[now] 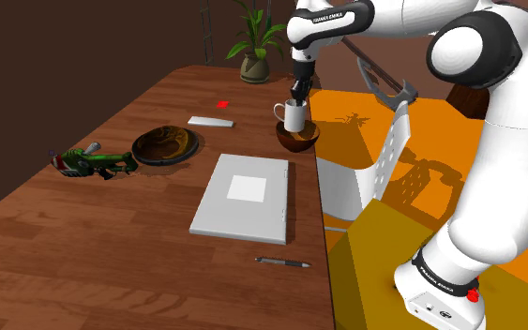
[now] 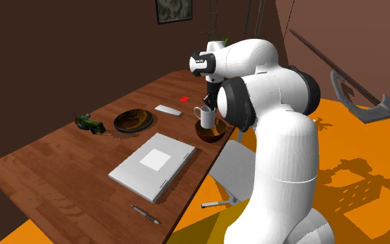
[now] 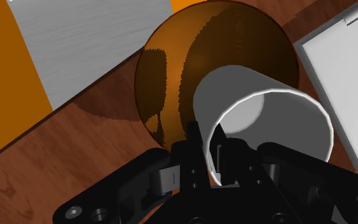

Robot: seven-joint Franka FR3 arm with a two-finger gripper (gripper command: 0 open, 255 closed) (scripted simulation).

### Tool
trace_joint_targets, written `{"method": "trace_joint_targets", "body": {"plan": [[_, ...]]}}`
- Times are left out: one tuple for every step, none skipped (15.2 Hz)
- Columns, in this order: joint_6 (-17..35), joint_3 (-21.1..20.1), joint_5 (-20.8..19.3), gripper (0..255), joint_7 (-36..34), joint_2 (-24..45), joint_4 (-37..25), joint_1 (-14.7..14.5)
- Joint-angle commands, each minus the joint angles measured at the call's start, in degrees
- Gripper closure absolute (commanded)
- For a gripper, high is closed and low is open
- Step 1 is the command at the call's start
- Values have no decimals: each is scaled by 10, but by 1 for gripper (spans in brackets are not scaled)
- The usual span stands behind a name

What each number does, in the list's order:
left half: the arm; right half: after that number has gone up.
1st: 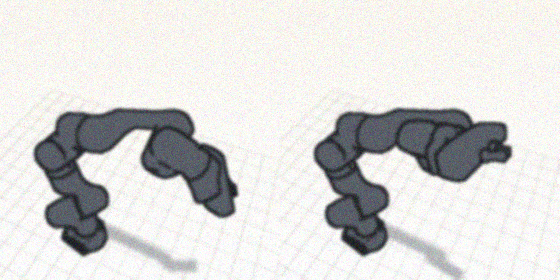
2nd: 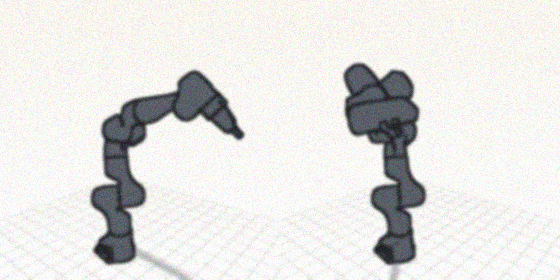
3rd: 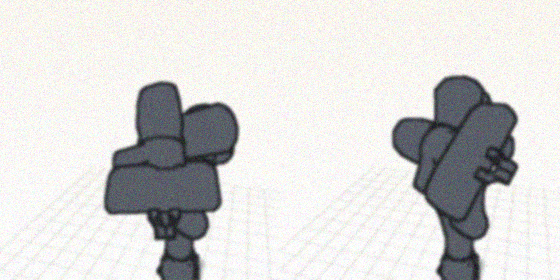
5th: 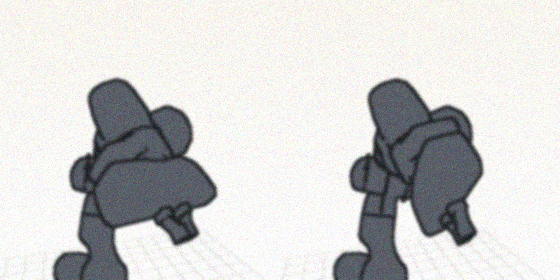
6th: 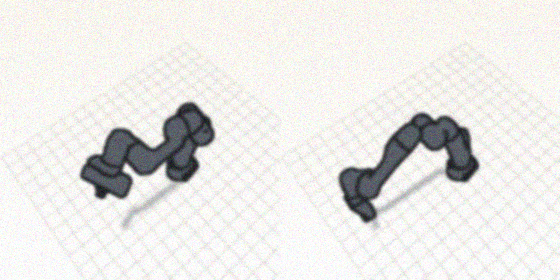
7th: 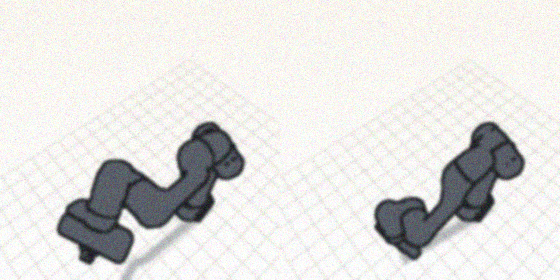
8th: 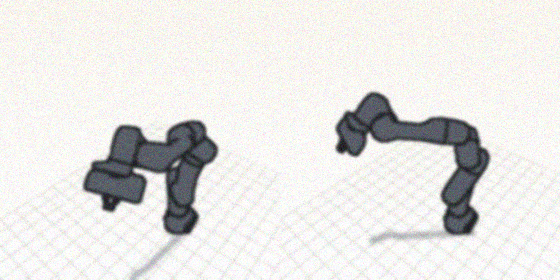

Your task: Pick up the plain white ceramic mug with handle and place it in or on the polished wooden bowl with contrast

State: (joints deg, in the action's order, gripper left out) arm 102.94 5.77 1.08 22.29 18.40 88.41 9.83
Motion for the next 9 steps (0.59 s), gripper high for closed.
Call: {"method": "trace_joint_targets", "body": {"plan": [[0, 0, 0, 255, 0, 0, 0, 0], [0, 0, 0, 255, 0, 0, 0, 0], [0, 0, 0, 0, 0, 0, 0, 0], [0, 0, 0, 0, 0, 0, 0, 0], [0, 0, 0, 0, 0, 0, 0, 0], [0, 0, 0, 0, 0, 0, 0, 0], [0, 0, 0, 0, 0, 0, 0, 0], [0, 0, 0, 0, 0, 0, 0, 0], [-19, 0, 0, 0, 0, 0, -19, 0]]}}
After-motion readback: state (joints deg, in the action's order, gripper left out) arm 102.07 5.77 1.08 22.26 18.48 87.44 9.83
